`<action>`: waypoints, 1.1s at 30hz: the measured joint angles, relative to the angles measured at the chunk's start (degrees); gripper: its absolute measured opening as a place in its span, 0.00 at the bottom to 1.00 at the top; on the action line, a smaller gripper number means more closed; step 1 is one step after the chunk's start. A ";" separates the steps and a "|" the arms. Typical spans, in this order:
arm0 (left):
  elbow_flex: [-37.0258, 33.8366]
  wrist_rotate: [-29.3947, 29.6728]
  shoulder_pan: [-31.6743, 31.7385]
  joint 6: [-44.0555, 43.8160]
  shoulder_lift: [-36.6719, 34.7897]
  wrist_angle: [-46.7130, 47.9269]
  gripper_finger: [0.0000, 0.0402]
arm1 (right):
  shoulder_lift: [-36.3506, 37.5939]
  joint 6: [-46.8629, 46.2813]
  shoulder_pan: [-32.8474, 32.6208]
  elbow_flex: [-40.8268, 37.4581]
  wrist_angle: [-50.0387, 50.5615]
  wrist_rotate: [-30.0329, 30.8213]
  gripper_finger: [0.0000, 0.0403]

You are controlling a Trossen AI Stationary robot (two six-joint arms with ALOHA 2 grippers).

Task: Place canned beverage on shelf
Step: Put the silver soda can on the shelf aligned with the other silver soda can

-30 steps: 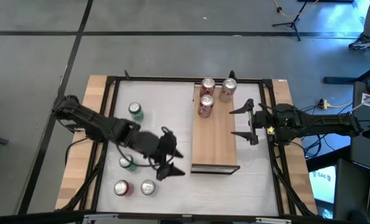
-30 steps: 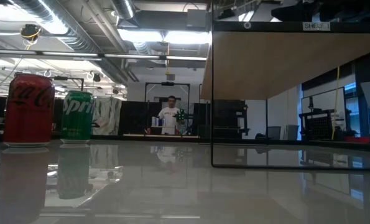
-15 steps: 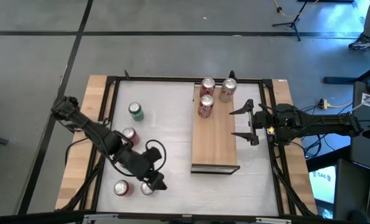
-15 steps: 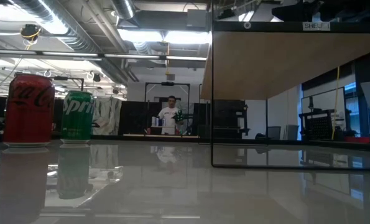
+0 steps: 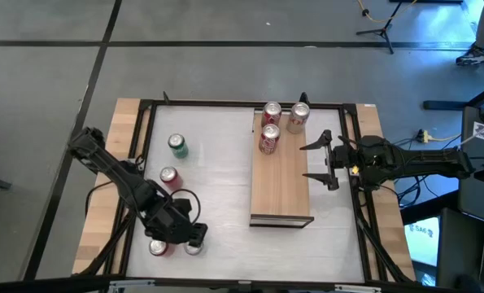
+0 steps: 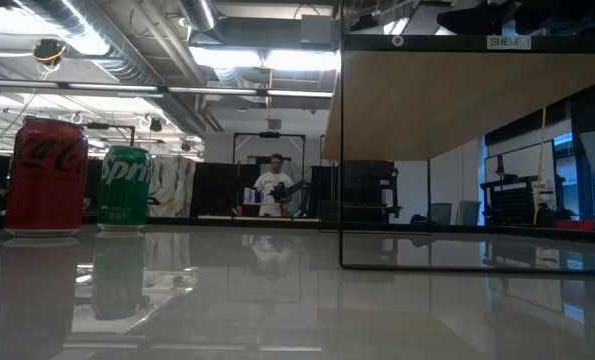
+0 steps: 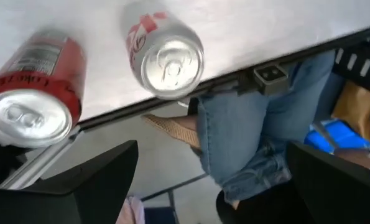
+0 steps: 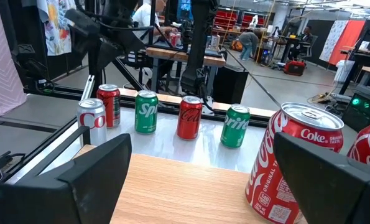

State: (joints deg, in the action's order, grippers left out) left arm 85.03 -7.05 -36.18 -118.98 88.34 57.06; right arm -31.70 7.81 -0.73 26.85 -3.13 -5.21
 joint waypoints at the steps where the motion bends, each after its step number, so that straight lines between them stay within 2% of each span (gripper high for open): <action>1: 0.00 0.11 0.02 -0.38 0.63 -0.15 0.99 | 0.02 0.00 0.02 0.00 0.02 0.00 0.96; 9: 0.00 -3.28 0.24 -1.53 6.05 0.20 0.99 | 0.00 0.02 0.00 0.00 0.29 -0.02 0.96; 22: 0.00 -3.41 0.70 -2.16 10.81 0.59 0.99 | 0.02 0.02 0.01 0.00 0.32 -3.45 0.96; 33: 0.00 -4.38 0.67 -0.09 14.58 0.89 0.99 | 0.02 0.02 0.00 0.00 0.28 -3.45 0.96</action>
State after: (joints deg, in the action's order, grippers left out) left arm 85.03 -11.43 -35.52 -119.07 102.92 57.95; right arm -31.68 7.84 -0.73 26.85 -2.85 -8.67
